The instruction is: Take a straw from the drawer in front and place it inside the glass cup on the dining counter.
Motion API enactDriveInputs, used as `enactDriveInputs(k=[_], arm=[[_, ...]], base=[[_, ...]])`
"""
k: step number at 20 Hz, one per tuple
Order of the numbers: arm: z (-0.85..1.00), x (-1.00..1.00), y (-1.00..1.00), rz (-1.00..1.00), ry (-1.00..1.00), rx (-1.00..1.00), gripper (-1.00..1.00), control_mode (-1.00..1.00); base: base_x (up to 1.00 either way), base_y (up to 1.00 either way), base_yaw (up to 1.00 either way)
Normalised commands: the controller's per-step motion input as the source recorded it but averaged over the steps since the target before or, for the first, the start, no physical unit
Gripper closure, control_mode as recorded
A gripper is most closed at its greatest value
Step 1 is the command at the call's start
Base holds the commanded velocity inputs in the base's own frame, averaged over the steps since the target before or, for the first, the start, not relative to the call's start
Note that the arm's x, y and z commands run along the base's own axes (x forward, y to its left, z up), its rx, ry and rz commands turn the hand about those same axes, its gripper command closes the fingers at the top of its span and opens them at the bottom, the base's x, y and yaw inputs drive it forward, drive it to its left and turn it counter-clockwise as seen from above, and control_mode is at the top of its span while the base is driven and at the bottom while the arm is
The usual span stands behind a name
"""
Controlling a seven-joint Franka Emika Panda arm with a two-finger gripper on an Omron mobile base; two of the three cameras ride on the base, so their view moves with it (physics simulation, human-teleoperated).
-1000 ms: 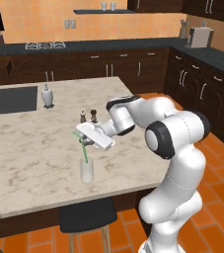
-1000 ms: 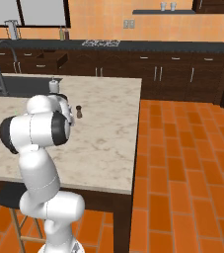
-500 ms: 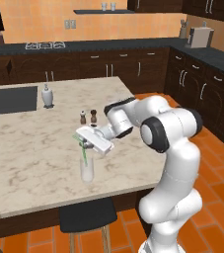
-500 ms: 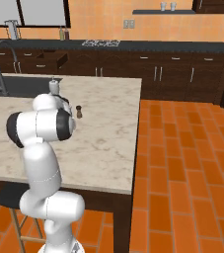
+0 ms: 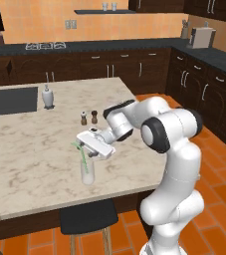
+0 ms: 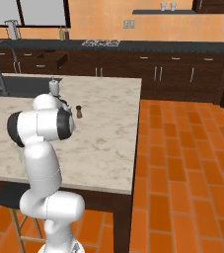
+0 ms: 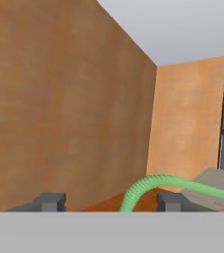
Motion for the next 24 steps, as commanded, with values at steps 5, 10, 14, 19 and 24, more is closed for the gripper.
enactDriveInputs(k=[5, 10, 14, 19, 24], arm=[[0.00, -0.08, 0.00, -0.04, -0.14, -0.26, -1.00, -1.00], [0.01, 0.00, 0.00, -0.11, -0.17, -0.33, -1.00, -1.00], [0.00, 0.00, 0.00, -0.14, -0.12, -0.34, -1.00, -1.00], [0.09, -0.02, 0.00, -0.15, -0.13, -0.32, -1.00, -1.00], [0.59, -0.30, -0.11, -0.14, -0.16, -0.22, -1.00, -1.00]], base=[[0.00, 0.00, 0.00], [0.00, 0.00, 0.00], [0.00, 0.00, 0.00], [0.00, 0.00, 0.00], [0.00, 0.00, 0.00]])
